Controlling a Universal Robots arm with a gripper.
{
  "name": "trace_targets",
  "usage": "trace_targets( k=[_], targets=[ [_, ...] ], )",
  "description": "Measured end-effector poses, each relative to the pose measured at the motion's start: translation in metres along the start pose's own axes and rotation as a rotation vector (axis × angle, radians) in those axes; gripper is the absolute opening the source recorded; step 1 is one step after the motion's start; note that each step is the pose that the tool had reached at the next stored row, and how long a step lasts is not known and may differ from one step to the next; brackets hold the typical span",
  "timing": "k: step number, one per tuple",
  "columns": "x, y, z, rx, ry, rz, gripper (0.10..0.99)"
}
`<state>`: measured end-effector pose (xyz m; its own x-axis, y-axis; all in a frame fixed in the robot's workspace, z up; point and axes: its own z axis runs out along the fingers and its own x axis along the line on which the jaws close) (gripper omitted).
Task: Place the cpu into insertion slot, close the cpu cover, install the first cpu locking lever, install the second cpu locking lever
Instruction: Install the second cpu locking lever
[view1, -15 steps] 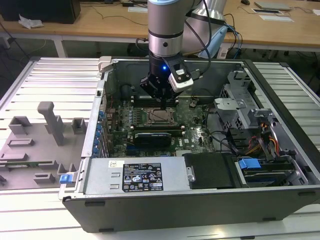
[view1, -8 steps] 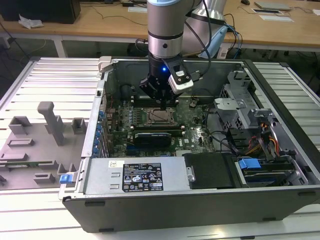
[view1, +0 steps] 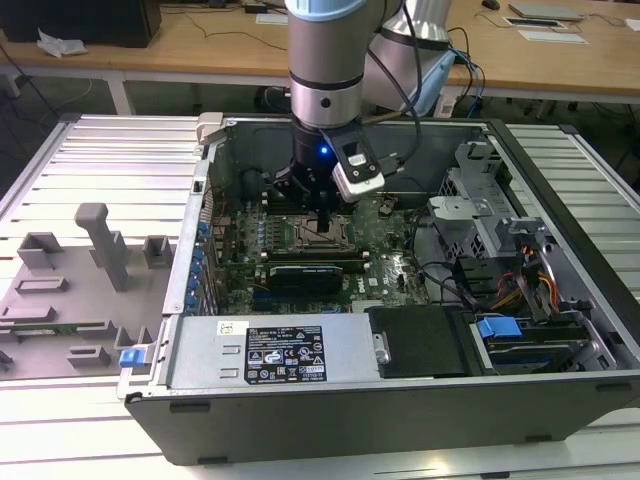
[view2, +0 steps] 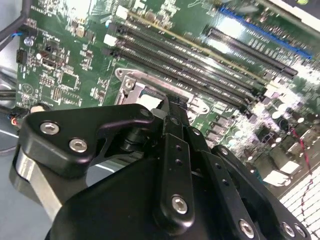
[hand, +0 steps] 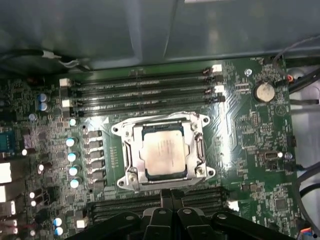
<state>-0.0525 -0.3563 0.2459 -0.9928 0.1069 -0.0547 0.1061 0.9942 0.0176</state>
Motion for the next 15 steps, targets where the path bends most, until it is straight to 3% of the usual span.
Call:
trace_targets(
  k=[10, 15],
  targets=[
    [0.0024, -0.0034, 0.0020, -0.002, 0.0001, 0.000, 0.106],
    [0.0066, -0.0039, 0.0101, -0.004, 0.0004, 0.000, 0.106]
  ],
)
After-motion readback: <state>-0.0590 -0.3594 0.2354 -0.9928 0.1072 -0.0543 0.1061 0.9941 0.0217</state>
